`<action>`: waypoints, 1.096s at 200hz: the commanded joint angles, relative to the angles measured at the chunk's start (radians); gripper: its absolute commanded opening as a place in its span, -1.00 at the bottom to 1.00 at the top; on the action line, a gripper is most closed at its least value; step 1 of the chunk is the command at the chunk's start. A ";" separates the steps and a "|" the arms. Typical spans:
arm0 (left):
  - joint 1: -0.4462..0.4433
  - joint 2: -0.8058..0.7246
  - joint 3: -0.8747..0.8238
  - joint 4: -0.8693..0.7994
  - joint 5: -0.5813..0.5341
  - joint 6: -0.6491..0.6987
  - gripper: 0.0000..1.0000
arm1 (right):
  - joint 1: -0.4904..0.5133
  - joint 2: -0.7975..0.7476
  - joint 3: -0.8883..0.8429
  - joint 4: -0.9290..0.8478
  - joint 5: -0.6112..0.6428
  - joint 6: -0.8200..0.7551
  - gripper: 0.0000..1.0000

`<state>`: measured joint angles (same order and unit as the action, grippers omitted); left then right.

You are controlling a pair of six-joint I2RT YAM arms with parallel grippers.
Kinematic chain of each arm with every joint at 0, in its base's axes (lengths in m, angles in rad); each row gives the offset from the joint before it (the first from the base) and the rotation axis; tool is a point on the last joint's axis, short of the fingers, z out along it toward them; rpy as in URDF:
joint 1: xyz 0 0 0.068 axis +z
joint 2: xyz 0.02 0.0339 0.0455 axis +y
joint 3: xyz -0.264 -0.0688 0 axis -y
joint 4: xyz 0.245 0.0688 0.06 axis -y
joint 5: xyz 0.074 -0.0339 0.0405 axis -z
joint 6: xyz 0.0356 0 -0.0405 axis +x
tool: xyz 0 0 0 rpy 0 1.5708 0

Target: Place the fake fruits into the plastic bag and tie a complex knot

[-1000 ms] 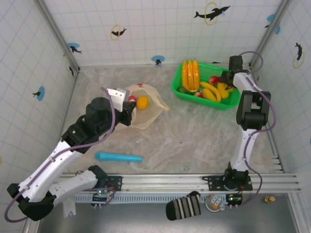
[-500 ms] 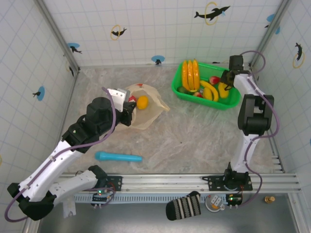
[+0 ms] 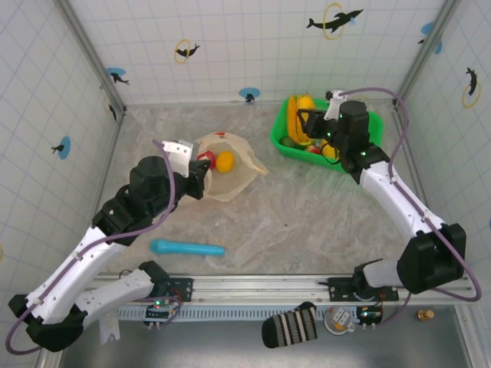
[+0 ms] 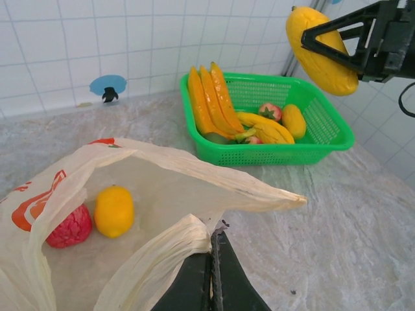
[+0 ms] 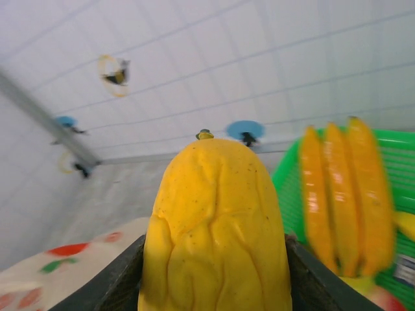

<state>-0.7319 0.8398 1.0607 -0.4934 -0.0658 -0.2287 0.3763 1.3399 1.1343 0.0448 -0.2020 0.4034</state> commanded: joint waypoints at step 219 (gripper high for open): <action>0.006 -0.008 0.016 -0.007 -0.006 -0.032 -1.00 | 0.544 0.991 0.860 -0.235 0.055 -0.231 0.25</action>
<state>-0.7319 0.8154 1.0595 -0.4923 -0.0784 -0.2413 0.9215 2.2658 1.9430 -0.1673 -0.1432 0.1646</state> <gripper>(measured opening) 0.051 0.572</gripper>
